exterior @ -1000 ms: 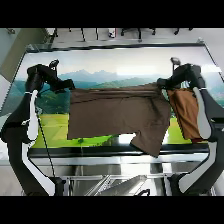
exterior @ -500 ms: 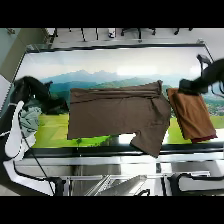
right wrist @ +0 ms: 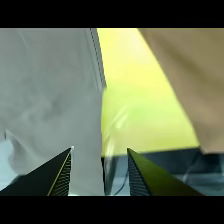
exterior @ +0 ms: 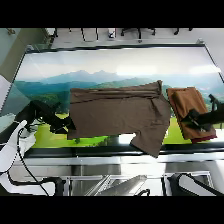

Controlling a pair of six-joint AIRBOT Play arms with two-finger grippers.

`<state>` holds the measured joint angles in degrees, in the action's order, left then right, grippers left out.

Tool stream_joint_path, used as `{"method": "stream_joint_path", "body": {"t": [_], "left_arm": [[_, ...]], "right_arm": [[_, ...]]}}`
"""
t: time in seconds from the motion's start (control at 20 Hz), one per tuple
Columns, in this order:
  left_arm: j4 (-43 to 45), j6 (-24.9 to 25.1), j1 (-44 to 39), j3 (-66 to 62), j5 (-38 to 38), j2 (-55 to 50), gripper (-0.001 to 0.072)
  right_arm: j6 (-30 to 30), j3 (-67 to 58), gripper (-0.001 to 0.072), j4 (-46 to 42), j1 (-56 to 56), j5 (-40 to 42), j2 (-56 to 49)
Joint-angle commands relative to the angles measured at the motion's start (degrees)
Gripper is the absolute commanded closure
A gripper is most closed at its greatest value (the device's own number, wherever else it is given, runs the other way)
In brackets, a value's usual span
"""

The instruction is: Fold the shirts.

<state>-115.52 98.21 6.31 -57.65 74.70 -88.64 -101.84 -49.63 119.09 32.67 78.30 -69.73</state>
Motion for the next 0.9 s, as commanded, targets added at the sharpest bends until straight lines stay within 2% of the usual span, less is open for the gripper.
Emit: {"method": "stream_joint_path", "body": {"t": [0.0,0.05,0.15,0.3,0.5,0.55,0.6,0.65,0.7,0.75,0.85], "left_arm": [[-3.9,2.6,0.0,0.1,-2.5,0.2,0.0534],[-4.7,3.8,0.0,-0.7,-2.6,0.2,0.0687],[-5.2,3.8,-0.1,-1.7,-2.5,0.2,0.0691],[-5.1,3.8,0.0,-2.0,-2.1,0.2,0.069],[-4.5,3.8,0.0,-2.0,-0.9,0.3,0.069],[-4.4,3.8,0.1,-2.0,-0.5,0.2,0.069],[-4.0,3.8,0.0,-2.0,-0.2,0.3,0.0691],[-4.0,3.8,0.1,-2.0,0.2,0.3,0.0691],[-3.8,3.7,0.1,-2.0,0.6,0.3,0.0691],[-1.7,2.4,0.4,-2.0,1.1,0.8,0.0691],[5.8,-1.5,0.4,-2.0,2.5,2.5,0.0691]], "right_arm": [[-3.4,8.9,0.0304,4.3,0.1,-3.4,0.9],[-3.4,10.8,0.0302,4.7,-0.5,-5.5,0.7],[-3.4,14.1,0.0201,4.7,-2.2,-9.2,-0.1],[-3.4,15.5,0.0207,4.8,-6.7,-12.8,-3.6],[-6.3,15.3,0.0211,10.6,-14.1,-17.9,-8.9],[-6.5,15.1,0.0284,11.1,-15.4,-19.0,-9.1],[-7.1,14.6,0.0502,11.1,-16.3,-19.2,-9.1],[-7.1,14.0,0.0631,11.1,-16.4,-18.9,-8.9],[-7.1,13.7,0.0689,10.8,-16.2,-18.3,-8.2],[-6.8,13.7,0.0689,10.3,-16.1,-17.7,-7.1],[-1.7,13.8,0.0689,4.2,-16.2,-15.5,-3.3]]}}
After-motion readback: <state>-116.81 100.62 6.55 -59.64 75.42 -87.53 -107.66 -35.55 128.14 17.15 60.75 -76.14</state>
